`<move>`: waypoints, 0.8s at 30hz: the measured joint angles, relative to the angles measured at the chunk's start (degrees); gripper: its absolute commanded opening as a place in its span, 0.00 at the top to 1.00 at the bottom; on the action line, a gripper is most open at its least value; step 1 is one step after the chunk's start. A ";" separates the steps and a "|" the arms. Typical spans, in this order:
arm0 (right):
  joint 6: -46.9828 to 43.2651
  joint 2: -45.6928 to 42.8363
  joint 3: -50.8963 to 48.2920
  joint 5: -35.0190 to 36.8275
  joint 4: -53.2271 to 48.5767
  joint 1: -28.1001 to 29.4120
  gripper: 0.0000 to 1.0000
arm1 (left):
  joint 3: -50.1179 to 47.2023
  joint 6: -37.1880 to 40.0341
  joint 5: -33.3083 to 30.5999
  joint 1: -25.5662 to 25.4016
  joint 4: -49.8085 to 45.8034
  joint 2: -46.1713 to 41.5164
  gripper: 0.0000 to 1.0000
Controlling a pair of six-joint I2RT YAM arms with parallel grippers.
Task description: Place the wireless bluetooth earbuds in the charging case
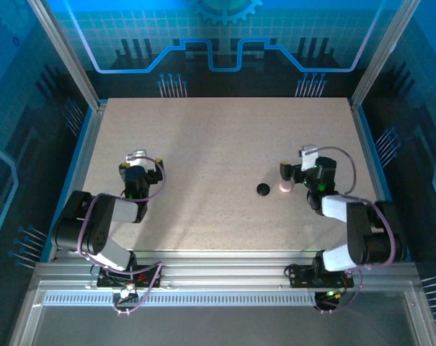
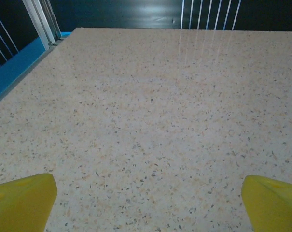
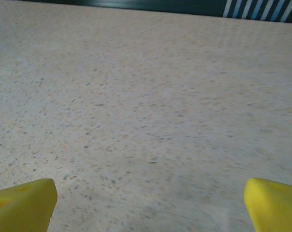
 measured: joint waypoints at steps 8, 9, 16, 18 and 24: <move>0.00 1.88 -0.15 1.25 1.77 0.44 0.00 | 0.44 -0.85 3.39 1.40 -0.46 0.09 0.01; -0.02 1.88 -0.15 1.27 1.92 0.44 0.00 | 0.44 -0.85 3.56 1.40 -0.48 0.09 0.01; 0.00 1.88 -0.15 1.46 2.38 0.44 0.00 | 0.44 -0.87 4.39 1.40 -0.46 0.09 0.01; 0.00 1.88 -0.15 1.44 2.43 0.44 0.00 | 0.44 -0.85 4.42 1.40 -0.46 0.09 0.01; -0.02 1.88 -0.15 1.44 2.71 0.44 0.00 | 0.44 -0.87 4.59 1.40 -0.46 0.09 0.01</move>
